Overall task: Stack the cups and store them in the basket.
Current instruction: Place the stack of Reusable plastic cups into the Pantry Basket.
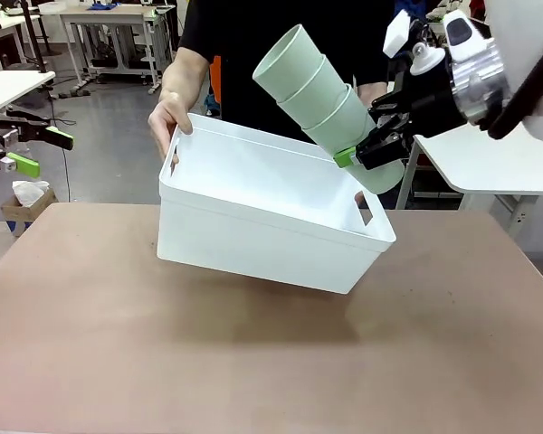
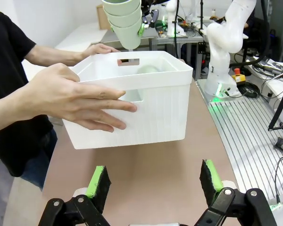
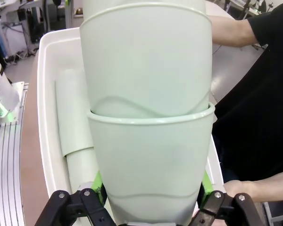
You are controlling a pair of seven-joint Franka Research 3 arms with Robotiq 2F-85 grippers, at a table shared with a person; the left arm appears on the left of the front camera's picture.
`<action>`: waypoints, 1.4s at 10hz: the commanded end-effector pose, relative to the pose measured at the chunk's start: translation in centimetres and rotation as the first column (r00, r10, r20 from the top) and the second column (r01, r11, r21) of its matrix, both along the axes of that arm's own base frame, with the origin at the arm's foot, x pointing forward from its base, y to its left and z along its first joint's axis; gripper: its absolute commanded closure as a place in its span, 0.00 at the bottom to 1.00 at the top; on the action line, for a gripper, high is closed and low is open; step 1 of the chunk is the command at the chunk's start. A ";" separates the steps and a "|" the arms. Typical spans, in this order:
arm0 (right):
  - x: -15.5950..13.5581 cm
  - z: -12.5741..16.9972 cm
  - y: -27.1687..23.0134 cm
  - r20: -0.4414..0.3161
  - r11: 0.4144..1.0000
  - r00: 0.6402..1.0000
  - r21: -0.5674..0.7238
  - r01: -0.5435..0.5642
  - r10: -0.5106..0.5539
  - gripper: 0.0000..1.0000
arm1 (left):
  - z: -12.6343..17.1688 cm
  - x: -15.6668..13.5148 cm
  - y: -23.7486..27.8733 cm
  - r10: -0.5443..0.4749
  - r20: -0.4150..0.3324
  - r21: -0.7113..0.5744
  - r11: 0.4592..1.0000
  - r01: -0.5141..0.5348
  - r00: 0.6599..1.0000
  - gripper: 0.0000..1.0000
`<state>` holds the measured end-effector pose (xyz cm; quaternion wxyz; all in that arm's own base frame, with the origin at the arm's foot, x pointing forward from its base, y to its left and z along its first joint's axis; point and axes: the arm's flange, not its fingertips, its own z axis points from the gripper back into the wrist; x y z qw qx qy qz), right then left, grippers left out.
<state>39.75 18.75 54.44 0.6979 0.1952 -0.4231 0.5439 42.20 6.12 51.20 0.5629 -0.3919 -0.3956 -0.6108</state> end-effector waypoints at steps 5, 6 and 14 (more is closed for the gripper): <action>3.5 -0.7 3.7 -0.006 0.989 0.998 -0.131 0.063 -0.064 0.13 | 0.4 -0.2 0.0 -0.004 -0.009 -0.002 1.000 0.004 1.000 0.00; 4.5 -0.6 4.8 -0.007 0.985 0.997 -0.159 0.070 -0.072 0.13 | 0.4 -0.2 0.0 -0.004 -0.009 -0.002 1.000 0.004 1.000 0.00; 7.8 -3.3 12.8 -0.015 0.892 0.998 -0.449 0.046 -0.059 0.13 | 0.4 -0.2 0.0 -0.004 -0.009 -0.002 1.000 0.004 1.000 0.00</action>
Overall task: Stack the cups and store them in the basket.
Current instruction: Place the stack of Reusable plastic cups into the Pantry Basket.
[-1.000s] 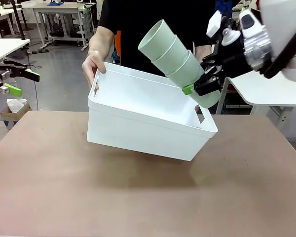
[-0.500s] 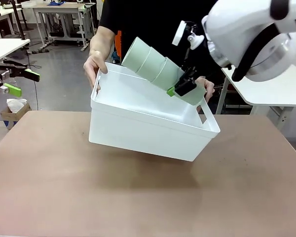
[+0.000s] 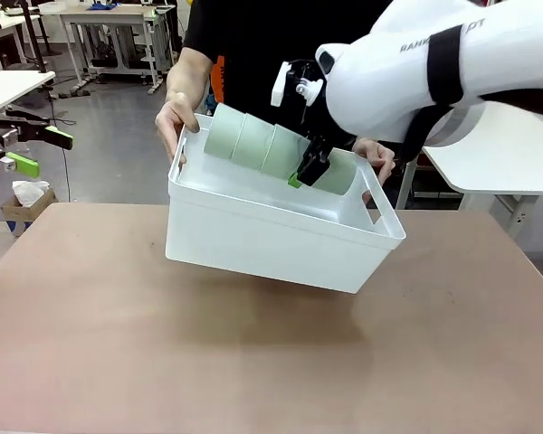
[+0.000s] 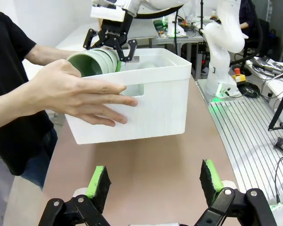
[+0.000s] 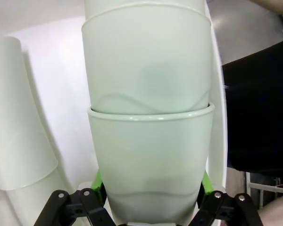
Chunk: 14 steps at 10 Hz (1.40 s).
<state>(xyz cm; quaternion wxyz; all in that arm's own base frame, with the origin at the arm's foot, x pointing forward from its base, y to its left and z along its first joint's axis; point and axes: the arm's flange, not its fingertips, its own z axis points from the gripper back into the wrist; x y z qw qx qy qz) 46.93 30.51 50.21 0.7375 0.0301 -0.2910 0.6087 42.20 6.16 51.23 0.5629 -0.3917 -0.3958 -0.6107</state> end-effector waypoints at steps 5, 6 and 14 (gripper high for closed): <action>1.7 -3.6 2.3 -0.039 0.996 0.999 -0.089 0.016 -0.019 0.13 | 0.3 -0.2 0.0 -0.004 -0.009 -0.002 1.000 0.004 1.000 0.00; 1.9 -4.2 2.4 -0.042 0.995 0.999 -0.097 0.018 -0.022 0.13 | 0.3 -0.2 0.0 -0.004 -0.009 -0.002 1.000 0.004 1.000 0.00; 2.5 -5.5 2.2 -0.040 0.990 0.999 -0.139 0.024 -0.030 0.00 | 0.3 -0.2 0.0 -0.004 -0.009 -0.002 1.000 0.004 1.000 0.00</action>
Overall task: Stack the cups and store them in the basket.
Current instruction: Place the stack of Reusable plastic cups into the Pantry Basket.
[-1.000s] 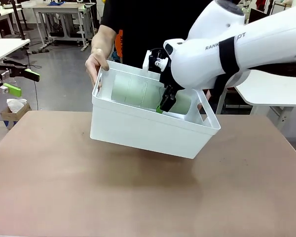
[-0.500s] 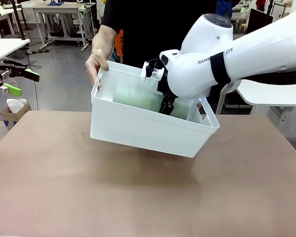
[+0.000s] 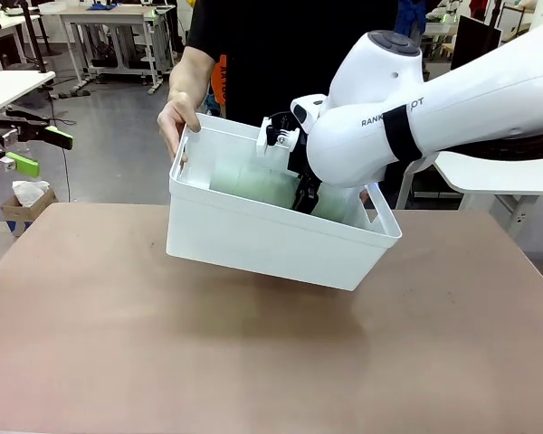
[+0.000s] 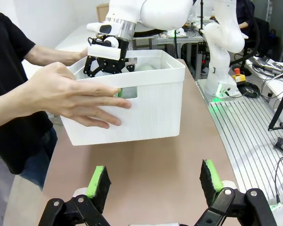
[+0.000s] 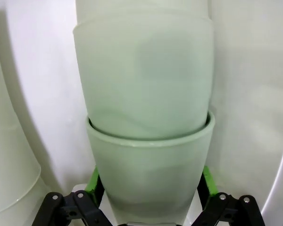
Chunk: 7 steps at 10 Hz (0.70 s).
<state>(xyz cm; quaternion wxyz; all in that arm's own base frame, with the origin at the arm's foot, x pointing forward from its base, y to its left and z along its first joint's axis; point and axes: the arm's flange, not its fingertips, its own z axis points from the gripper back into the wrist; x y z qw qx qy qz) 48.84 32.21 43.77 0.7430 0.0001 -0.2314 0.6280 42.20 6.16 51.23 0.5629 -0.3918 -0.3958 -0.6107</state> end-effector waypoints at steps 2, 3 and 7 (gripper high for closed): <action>0.4 2.0 0.0 0.021 0.999 0.999 0.002 0.033 -0.033 0.00 | 0.3 -0.2 0.0 -0.004 -0.009 -0.002 1.000 0.004 1.000 0.00; 0.2 3.0 -0.5 0.024 0.999 0.999 0.017 0.033 -0.034 0.00 | 0.3 -0.2 0.0 -0.004 -0.009 -0.002 1.000 0.004 1.000 0.00; -1.2 7.9 -4.0 0.033 0.990 0.999 0.137 0.024 -0.029 0.00 | 0.3 -0.2 0.0 -0.004 -0.009 -0.002 1.000 0.004 1.000 0.00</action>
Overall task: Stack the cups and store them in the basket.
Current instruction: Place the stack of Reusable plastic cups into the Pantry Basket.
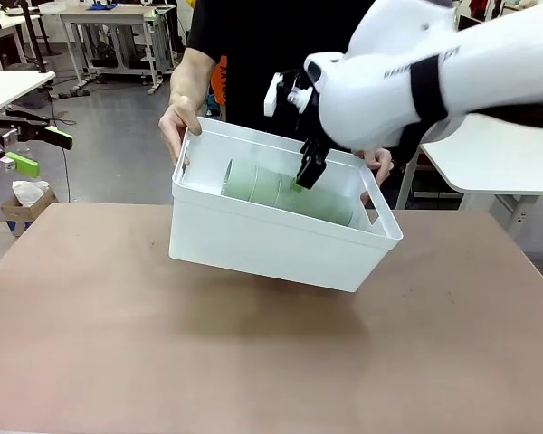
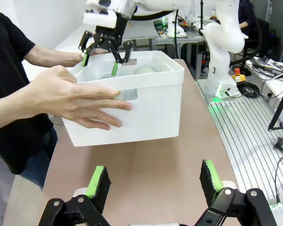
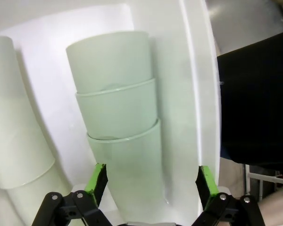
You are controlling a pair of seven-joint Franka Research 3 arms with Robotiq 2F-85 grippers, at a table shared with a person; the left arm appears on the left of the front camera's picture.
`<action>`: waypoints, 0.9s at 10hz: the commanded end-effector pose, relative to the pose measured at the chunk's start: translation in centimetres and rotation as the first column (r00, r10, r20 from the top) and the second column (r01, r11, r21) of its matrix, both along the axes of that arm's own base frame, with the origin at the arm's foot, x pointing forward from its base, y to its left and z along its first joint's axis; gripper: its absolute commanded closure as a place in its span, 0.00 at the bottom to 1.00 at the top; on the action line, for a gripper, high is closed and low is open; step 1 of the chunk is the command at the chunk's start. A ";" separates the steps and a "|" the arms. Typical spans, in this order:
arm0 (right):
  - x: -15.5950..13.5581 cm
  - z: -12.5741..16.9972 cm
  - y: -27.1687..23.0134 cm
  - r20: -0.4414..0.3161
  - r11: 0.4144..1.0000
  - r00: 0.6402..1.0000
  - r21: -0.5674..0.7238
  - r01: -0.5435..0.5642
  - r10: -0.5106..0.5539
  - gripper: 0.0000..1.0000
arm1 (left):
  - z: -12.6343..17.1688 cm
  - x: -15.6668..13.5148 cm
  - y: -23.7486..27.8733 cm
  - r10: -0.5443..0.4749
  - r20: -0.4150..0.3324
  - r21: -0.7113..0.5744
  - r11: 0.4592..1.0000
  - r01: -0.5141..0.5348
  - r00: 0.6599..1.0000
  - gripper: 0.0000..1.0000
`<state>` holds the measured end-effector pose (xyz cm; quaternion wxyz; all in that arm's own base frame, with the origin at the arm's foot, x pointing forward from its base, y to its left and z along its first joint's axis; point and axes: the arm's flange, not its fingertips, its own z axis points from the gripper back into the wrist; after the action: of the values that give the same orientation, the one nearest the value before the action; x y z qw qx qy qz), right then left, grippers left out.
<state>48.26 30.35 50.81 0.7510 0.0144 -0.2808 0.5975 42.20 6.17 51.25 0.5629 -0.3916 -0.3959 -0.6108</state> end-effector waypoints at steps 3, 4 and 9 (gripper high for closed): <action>-2.1 4.0 -7.2 -0.030 0.980 0.999 0.197 -0.027 0.033 0.00 | 0.3 -0.2 0.0 -0.004 -0.009 -0.002 1.000 0.004 1.000 0.00; -2.7 4.7 -9.3 -0.024 0.962 0.999 0.273 -0.025 0.033 0.00 | 0.3 -0.2 0.0 -0.004 -0.009 -0.002 1.000 0.004 1.000 0.00; -5.9 3.3 -23.0 0.056 0.780 0.998 0.623 -0.054 0.025 0.00 | 0.3 -0.2 0.0 -0.004 -0.009 -0.002 1.000 0.004 1.000 0.00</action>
<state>42.77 9.70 56.31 0.7121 0.2193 -0.4522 0.4902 42.21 6.23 51.34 0.5630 -0.3910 -0.3962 -0.6109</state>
